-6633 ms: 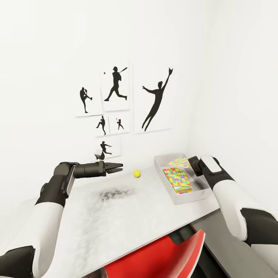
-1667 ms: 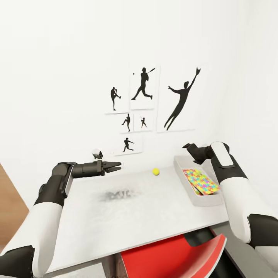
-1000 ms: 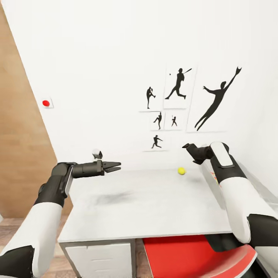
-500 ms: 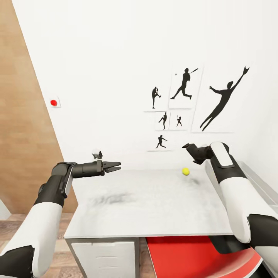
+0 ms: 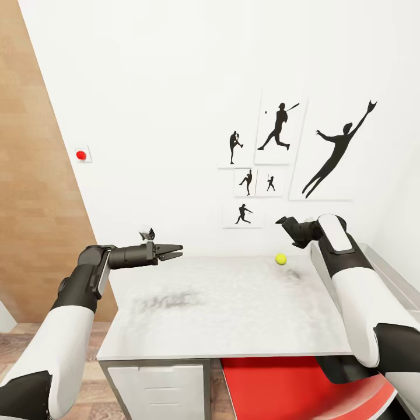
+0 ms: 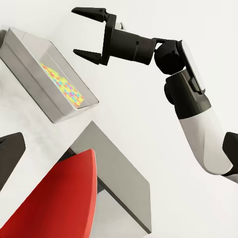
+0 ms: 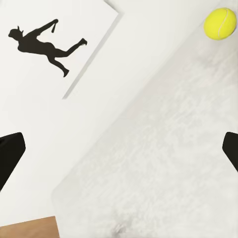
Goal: Put all the toys in the child's room - the three board games (two on the bed and one on the table), the two jigsaw puzzles on the table, and the tennis ball on the table - inside the toy box on the table in the child's room.
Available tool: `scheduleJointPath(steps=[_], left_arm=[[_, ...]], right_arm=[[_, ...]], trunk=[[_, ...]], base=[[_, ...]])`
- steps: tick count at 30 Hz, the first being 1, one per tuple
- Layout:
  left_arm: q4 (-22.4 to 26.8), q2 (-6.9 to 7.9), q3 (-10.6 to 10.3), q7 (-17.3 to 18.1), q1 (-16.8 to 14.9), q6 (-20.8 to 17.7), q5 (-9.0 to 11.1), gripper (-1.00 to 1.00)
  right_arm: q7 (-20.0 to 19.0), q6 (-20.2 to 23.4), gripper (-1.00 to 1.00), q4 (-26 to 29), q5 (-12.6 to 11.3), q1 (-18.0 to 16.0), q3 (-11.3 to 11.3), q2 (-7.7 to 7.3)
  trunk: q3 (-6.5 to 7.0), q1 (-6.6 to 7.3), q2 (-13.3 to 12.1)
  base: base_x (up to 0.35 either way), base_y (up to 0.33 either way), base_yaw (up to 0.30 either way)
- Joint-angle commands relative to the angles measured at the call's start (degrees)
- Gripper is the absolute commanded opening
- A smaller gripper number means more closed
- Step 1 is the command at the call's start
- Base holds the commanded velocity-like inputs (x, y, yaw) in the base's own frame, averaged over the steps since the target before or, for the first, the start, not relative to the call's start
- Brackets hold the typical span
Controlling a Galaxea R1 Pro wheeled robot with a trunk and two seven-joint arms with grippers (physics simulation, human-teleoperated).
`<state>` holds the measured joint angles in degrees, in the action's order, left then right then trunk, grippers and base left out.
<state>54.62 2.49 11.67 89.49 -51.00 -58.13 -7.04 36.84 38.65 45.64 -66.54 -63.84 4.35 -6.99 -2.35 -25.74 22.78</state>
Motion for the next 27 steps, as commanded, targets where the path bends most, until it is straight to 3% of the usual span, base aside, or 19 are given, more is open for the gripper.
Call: scheduleJointPath(steps=[1,7,22,27], left_arm=[[0.05,-0.03,0.11,0.51,-0.06,-0.59,-0.60,1.00],[0.05,-0.03,0.11,0.51,-0.06,-0.59,-0.60,1.00],[0.05,0.00,0.11,0.51,-0.06,-0.59,-0.60,1.00],[0.05,0.05,0.92,0.51,-0.06,-0.59,-0.60,1.00]], right_arm=[[0.53,0.08,1.00,0.07,-0.50,-0.06,0.03,0.01],[1.17,0.20,1.00,0.07,-0.26,-0.08,-0.05,0.25],[2.05,6.74,1.00,0.05,0.02,-1.00,-3.48,0.73],[4.97,8.17,1.00,0.06,0.13,-1.71,-5.35,0.95]], trunk=[[-0.14,-0.04,0.14],[-0.14,-0.04,0.14],[-0.14,-0.04,0.14],[-0.14,-0.04,0.14]], base=[[0.000,0.000,0.000],[0.000,0.000,0.000],[-0.036,0.062,0.000],[-0.014,0.026,0.000]])
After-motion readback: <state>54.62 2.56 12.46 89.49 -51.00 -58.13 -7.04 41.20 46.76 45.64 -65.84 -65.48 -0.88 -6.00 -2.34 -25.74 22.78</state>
